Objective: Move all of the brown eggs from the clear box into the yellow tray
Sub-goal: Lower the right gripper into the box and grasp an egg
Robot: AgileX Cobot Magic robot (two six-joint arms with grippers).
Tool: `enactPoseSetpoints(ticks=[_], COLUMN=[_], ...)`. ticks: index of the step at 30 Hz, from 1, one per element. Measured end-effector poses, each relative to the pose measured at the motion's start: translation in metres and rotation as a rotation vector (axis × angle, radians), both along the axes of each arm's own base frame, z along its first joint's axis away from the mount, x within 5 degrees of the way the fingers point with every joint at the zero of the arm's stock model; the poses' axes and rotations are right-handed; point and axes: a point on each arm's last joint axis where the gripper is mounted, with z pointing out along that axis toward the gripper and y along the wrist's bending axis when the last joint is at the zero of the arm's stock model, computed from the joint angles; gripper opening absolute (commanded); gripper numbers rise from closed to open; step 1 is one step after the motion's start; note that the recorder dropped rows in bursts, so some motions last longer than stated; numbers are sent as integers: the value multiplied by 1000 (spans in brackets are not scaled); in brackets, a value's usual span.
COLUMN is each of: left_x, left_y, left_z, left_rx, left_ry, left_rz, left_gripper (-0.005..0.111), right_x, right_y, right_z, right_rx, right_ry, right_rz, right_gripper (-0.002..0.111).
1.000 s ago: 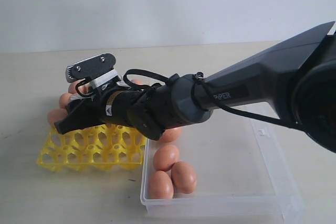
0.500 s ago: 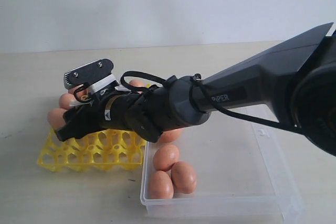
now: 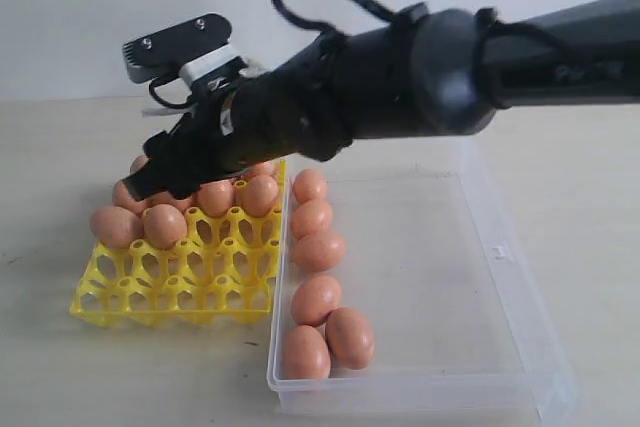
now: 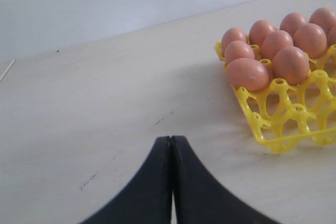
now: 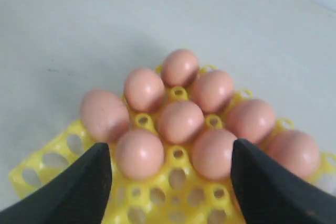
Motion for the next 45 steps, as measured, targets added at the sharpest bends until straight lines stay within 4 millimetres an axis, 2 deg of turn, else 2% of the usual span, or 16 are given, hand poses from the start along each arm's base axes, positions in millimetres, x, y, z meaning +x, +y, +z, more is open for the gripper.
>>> enactPoseSetpoints(ticks=[3,7,12,18,23,34,43,45], left_x=[0,0,0,0,0,0,0,0], left_y=[0,0,0,0,0,0,0,0], left_z=[0,0,0,0,0,0,0,0], left_rx=[0,0,0,0,0,0,0,0], left_ry=[0,0,0,0,0,0,0,0], left_rz=[0,0,0,0,0,0,0,0], left_gripper=[0,0,0,0,0,0,0,0], right_x=[-4,-5,-17,-44,-55,-61,-55,-54], right_y=[-24,-55,-86,-105,-109,-95,-91,-91], right_z=[10,7,-12,-31,-37,-36,-63,-71], right_rx=[-133,-291,-442,-476,-414,-311,-349,-371], right_ry=[117,289,451,580,612,599,608,619], right_rz=[-54,-170,-287,-337,-348,-325,-324,-323], right_gripper=[62,62,62,62,62,62,62,58])
